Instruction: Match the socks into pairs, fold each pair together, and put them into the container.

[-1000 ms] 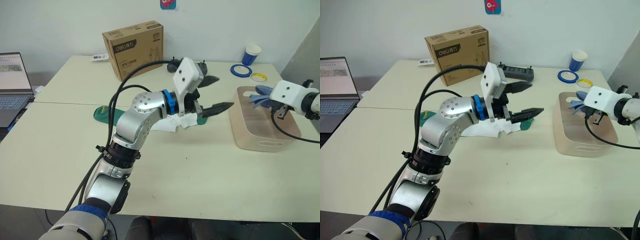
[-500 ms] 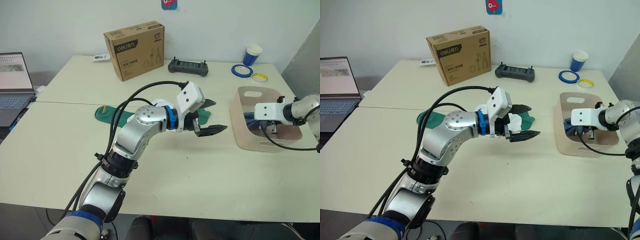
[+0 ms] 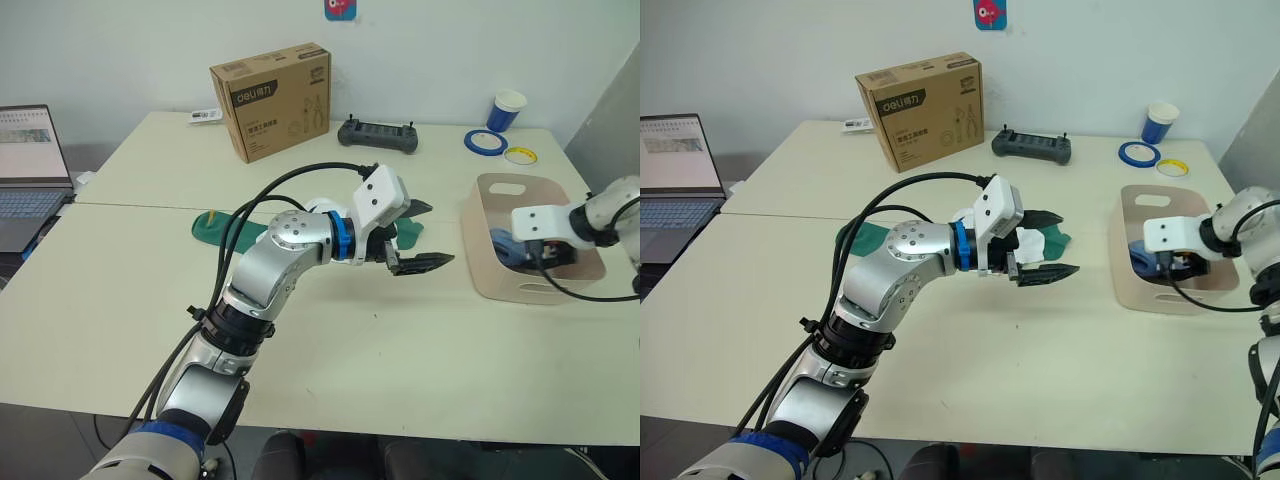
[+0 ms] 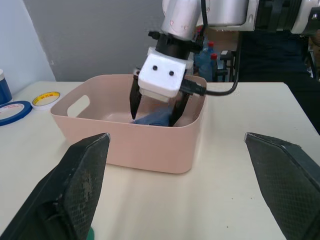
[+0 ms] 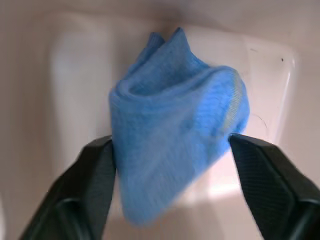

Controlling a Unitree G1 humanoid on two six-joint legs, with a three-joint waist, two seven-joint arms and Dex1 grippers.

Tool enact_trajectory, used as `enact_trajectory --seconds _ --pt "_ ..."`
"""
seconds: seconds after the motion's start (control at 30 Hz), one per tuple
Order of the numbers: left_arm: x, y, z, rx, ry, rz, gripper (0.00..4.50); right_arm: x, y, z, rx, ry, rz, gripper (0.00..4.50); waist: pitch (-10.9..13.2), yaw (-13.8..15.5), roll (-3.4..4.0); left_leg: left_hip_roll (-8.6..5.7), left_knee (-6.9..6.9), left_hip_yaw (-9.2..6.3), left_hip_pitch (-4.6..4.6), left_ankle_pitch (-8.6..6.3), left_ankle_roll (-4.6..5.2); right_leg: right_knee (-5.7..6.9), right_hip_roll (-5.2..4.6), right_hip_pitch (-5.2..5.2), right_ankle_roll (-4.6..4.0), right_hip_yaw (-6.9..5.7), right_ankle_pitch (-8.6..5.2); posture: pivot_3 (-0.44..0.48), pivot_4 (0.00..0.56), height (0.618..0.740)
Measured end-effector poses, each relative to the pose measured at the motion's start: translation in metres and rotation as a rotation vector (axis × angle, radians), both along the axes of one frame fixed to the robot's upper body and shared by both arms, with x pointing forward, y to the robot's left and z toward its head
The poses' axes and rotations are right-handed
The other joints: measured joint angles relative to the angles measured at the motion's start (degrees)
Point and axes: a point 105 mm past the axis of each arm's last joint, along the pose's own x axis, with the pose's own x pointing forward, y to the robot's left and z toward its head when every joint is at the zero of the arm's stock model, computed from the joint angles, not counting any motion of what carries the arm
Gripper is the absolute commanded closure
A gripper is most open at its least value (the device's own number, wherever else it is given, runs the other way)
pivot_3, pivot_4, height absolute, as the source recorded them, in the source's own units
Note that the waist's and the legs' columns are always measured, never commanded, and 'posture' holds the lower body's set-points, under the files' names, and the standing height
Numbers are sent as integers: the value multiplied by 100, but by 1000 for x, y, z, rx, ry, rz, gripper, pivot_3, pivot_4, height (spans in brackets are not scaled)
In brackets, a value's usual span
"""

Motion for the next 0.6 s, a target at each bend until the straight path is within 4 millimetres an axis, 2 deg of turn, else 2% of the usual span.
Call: enact_trajectory --seconds 0.1,0.2,0.23,0.3,0.47,0.57,0.6 --pt "-1 -2 0 -4 2 -5 0 0 0 24 26 -34 -21 951 0 -6 0 0 0 -1 8 0 1 1 1 8 0 -1 0 0 150 740" --pt "-1 -2 0 -5 3 -7 0 5 5 36 55 -85 -32 951 0 -15 0 0 -1 1 33 -3 5 0 1 31 0 0 0 0 150 740" --pt "0 -2 0 -4 4 -7 0 10 7 39 62 -120 -36 1124 0 -24 1 -1 -3 3 46 -11 19 -1 0 44 0 3 0 0 150 740" --pt "0 -3 -1 -3 7 -12 0 18 10 38 77 -162 -39 1521 0 -26 0 -1 -2 -1 60 -13 21 -4 0 60 0 -1 -1 0 150 740" --pt "-1 -4 -1 -5 12 -21 0 13 9 6 85 -64 -34 3367 0 -14 0 -4 0 0 58 -12 20 -3 -2 60 1 1 0 0 150 740" --pt "-1 -5 0 -5 10 -24 0 12 11 -5 90 -29 -27 4459 0 -14 1 -4 0 -1 58 -11 18 -2 -2 60 1 0 0 0 150 740" --pt "-1 -5 0 -5 9 -24 0 12 12 -6 91 -26 -26 4491 0 -13 1 -4 0 -2 59 -10 17 -2 -2 60 1 0 0 0 150 740"
